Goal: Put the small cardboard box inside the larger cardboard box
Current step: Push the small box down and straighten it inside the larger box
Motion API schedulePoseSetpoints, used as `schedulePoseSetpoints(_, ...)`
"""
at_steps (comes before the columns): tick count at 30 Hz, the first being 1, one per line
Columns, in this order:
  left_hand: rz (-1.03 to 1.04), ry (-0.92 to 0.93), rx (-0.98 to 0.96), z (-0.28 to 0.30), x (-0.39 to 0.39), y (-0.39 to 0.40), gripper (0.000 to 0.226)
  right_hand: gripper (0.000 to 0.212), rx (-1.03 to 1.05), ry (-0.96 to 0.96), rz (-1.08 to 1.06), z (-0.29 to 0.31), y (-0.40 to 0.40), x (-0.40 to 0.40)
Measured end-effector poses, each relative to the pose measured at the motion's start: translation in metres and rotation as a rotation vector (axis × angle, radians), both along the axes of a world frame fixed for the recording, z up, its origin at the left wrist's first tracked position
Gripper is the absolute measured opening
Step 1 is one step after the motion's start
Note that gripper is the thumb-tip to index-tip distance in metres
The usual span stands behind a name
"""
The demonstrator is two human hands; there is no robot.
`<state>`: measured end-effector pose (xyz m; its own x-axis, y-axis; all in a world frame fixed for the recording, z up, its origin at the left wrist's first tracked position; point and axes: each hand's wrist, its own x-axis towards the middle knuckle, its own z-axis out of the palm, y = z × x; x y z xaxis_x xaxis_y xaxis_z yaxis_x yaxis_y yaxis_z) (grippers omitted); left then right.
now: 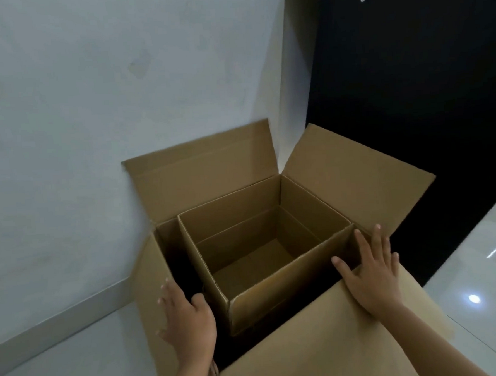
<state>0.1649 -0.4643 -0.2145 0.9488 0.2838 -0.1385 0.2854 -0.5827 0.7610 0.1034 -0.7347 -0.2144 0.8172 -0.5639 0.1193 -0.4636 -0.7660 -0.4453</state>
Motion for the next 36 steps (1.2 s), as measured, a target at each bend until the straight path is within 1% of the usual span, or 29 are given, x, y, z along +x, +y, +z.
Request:
schedulePoseSetpoints(2,0.012,-0.06,0.009,0.007,0.011,0.011,0.057,0.073,-0.019,0.023,0.011,0.002,-0.004,0.008)
schedulePoseSetpoints(4,-0.032,-0.148,0.071,0.013,0.034,0.02,0.057,0.072,-0.024,0.049,0.005,0.007,-0.007,0.019)
schedulePoseSetpoints(6,-0.093,-0.19,0.109,0.017,0.064,0.024,0.058,0.073,-0.026,0.086,-0.02,0.01,-0.006,0.027)
schedulePoseSetpoints(8,-0.13,-0.186,0.123,0.014,0.093,0.022,0.058,0.076,-0.044,0.108,-0.044,0.007,-0.004,0.031)
schedulePoseSetpoints(11,-0.08,-0.17,0.146,0.002,0.133,0.029,0.06,0.084,-0.033,0.077,-0.074,0.001,0.003,0.03)
schedulePoseSetpoints(13,-0.061,-0.14,0.165,-0.001,0.155,0.034,0.069,0.086,0.003,0.058,-0.092,-0.002,0.005,0.029)
schedulePoseSetpoints(15,-0.04,-0.071,0.139,-0.001,0.171,0.036,0.076,0.087,0.017,0.053,-0.103,-0.004,0.002,0.031)
schedulePoseSetpoints(16,-0.03,-0.063,0.118,-0.001,0.176,0.036,0.072,0.086,0.014,0.044,-0.105,-0.005,0.001,0.033)
schedulePoseSetpoints(18,-0.051,-0.152,0.04,0.001,0.178,0.033,0.046,0.083,0.016,-0.001,-0.116,-0.009,-0.001,0.035)
schedulePoseSetpoints(19,-0.081,-0.205,-0.027,0.002,0.178,0.031,0.039,0.082,0.02,-0.024,-0.12,-0.011,-0.002,0.037)
schedulePoseSetpoints(21,-0.14,-0.263,-0.129,0.001,0.179,0.026,0.046,0.082,0.032,-0.053,-0.117,-0.012,-0.006,0.04)
schedulePoseSetpoints(22,-0.15,-0.278,-0.136,0.0,0.182,0.024,0.049,0.082,0.031,-0.066,-0.111,-0.012,-0.01,0.042)
schedulePoseSetpoints(25,-0.151,-0.274,-0.111,-0.006,0.19,0.017,0.051,0.082,0.006,-0.083,-0.101,-0.01,-0.025,0.049)
schedulePoseSetpoints(29,-0.18,-0.229,-0.105,-0.014,0.192,0.006,0.061,0.078,-0.001,-0.089,-0.093,-0.007,-0.04,0.052)
schedulePoseSetpoints(34,-0.041,-0.234,-0.077,-0.01,0.181,0.001,0.065,0.071,0.011,-0.101,-0.059,-0.009,-0.041,0.052)
schedulePoseSetpoints(36,-0.06,-0.255,-0.049,-0.006,0.168,-0.002,0.063,0.063,0.018,-0.122,-0.053,-0.009,-0.041,0.053)
